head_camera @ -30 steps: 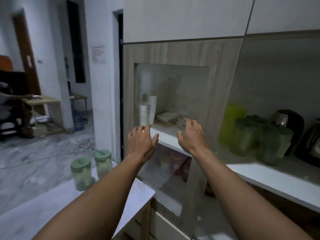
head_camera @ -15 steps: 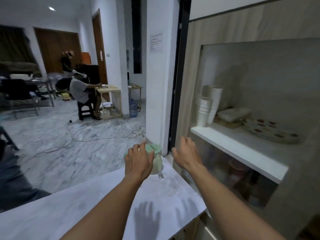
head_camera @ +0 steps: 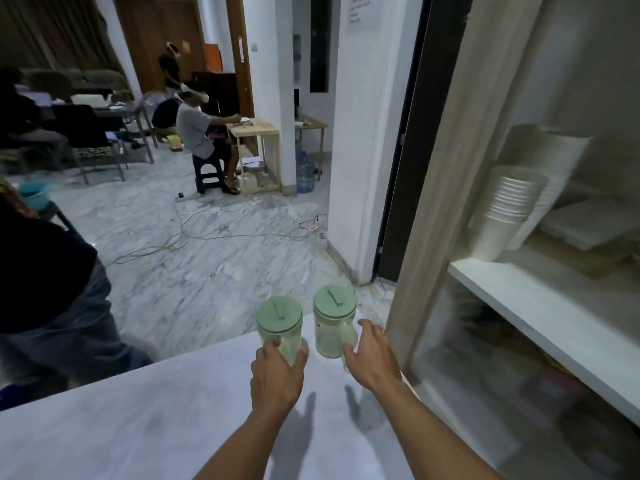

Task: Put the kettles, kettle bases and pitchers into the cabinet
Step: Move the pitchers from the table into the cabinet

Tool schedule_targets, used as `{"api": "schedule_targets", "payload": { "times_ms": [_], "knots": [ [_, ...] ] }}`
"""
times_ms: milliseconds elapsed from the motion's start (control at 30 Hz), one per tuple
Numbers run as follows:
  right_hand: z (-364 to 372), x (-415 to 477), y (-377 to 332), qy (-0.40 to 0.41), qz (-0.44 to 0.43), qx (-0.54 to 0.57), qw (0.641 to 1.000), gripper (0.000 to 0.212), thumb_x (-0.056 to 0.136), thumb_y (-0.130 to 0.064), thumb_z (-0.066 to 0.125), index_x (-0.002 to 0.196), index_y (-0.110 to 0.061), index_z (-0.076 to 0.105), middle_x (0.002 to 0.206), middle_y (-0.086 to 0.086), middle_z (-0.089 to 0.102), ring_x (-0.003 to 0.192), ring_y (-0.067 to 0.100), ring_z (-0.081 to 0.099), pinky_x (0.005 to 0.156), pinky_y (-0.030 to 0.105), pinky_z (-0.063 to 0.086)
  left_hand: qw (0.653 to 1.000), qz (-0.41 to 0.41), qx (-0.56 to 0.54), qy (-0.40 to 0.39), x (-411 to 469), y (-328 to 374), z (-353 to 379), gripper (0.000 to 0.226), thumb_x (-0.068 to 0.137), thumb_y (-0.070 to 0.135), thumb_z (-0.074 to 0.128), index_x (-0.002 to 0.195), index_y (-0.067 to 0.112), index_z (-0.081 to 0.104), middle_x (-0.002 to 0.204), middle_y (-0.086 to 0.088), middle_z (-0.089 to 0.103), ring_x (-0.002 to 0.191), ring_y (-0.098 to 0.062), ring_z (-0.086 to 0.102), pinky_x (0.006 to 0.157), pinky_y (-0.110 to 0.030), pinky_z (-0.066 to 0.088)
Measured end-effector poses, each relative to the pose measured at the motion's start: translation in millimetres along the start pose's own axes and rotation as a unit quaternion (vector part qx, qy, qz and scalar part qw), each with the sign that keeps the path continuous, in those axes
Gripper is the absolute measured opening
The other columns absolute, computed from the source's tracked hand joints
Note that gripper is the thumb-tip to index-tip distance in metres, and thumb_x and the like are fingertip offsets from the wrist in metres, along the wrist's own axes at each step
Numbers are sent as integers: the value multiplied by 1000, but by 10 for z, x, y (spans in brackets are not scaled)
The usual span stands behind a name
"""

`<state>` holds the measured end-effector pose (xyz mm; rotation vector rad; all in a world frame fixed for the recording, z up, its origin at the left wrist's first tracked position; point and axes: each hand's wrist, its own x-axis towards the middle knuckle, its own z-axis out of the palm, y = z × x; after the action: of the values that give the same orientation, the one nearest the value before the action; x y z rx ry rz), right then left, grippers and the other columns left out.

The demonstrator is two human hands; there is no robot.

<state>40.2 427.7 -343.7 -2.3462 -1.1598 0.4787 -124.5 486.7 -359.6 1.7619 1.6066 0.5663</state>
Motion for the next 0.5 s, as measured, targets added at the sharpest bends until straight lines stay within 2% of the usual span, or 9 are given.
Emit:
{"api": "schedule_targets", "payload": {
  "times_ms": [167, 267, 333, 400, 500],
  "knots": [
    [299, 371, 154, -33, 64, 78, 994, 61, 90, -35, 66, 142, -15, 41, 140, 10, 52, 129, 33, 51, 102, 41, 46, 985, -112, -123, 36, 265, -33, 335, 51, 83, 46, 71, 105, 15, 37, 111, -13, 61, 102, -35, 59, 77, -38, 45],
    [474, 554, 238, -44, 92, 127, 987, 55, 88, -40, 69, 133, -15, 50, 126, 10, 63, 116, 31, 59, 95, 40, 50, 970, -178, -153, 56, 379, -33, 407, 51, 83, 40, 73, 103, 13, 34, 101, -13, 62, 100, -38, 61, 73, -36, 42],
    [510, 584, 247, -53, 96, 156, 982, 47, 90, -38, 68, 125, -10, 55, 115, 8, 67, 100, 27, 62, 83, 34, 49, 968, -198, -147, 39, 412, -66, 425, 47, 86, 42, 70, 108, 11, 43, 101, -11, 62, 104, -37, 61, 75, -34, 40],
    [548, 655, 236, -54, 97, 177, 978, 35, 93, -33, 67, 117, -9, 60, 107, 7, 70, 87, 24, 61, 72, 30, 44, 975, -190, -117, 13, 497, -118, 484, 44, 90, 46, 63, 113, 8, 58, 110, -15, 68, 108, -37, 61, 80, -35, 44],
    [599, 704, 195, -38, 89, 212, 972, 25, 93, -29, 66, 111, -12, 63, 102, 7, 71, 95, 27, 65, 76, 31, 47, 981, -160, -108, 8, 580, -132, 518, 38, 95, 41, 57, 111, 7, 65, 112, -18, 69, 109, -38, 61, 83, -35, 45]
  ]
}}
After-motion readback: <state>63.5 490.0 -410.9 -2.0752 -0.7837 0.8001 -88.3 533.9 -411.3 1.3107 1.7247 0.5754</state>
